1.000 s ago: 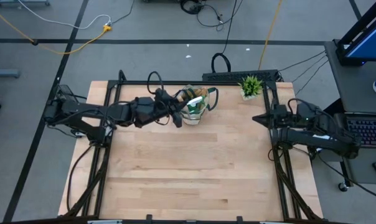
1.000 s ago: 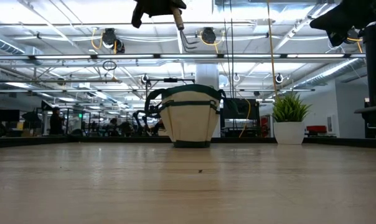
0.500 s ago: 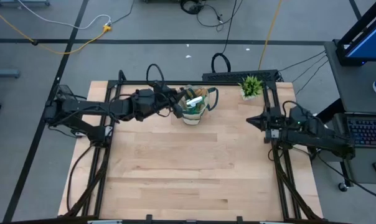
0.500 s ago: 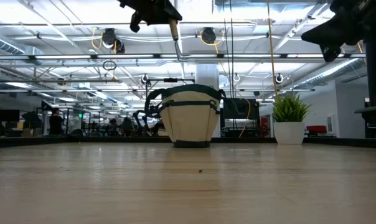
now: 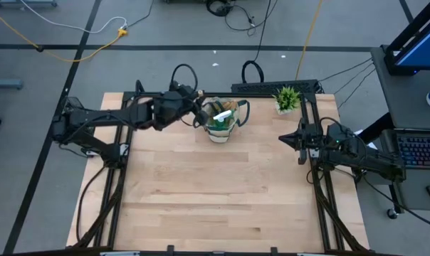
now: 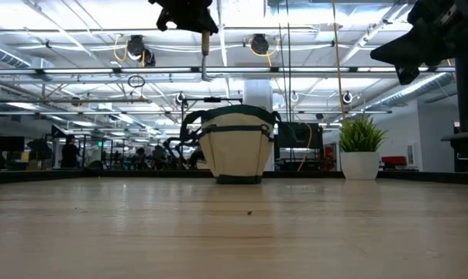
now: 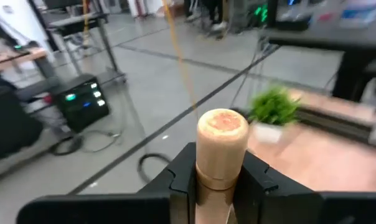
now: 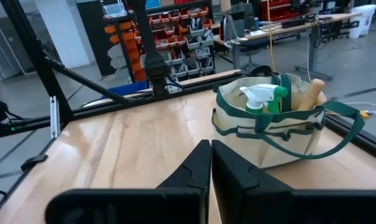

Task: Pick & Place Garden tools in Gardening bag
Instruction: Put the brown hand rake into the gardening bag

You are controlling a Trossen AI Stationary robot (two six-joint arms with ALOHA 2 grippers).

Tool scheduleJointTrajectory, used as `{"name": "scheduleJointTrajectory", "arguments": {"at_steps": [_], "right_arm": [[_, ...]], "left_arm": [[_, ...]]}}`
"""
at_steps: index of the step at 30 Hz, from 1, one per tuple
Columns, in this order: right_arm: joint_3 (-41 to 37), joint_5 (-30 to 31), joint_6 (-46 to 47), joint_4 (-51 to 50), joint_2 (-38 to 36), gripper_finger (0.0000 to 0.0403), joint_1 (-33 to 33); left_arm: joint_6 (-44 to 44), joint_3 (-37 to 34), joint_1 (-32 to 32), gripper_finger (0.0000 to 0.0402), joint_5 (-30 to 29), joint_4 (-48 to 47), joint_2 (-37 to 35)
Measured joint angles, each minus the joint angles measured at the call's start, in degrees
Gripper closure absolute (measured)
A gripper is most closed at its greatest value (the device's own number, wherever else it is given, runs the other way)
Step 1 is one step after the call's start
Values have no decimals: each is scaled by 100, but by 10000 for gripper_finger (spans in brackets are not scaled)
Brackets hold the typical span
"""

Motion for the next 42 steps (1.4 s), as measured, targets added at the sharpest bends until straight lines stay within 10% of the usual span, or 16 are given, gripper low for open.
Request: {"name": "scheduleJointTrajectory", "arguments": {"at_steps": [18, 32, 42], "right_arm": [[0, 4, -170, -11, 2, 397, 0], [0, 12, -170, -22, 4, 397, 0], [0, 10, -170, -83, 7, 397, -2]], "left_arm": [[1667, 139, 663, 338, -558, -644, 10], [3158, 1645, 1066, 338, 268, -756, 556], [2232, 2252, 1304, 338, 1991, -749, 1349]]}}
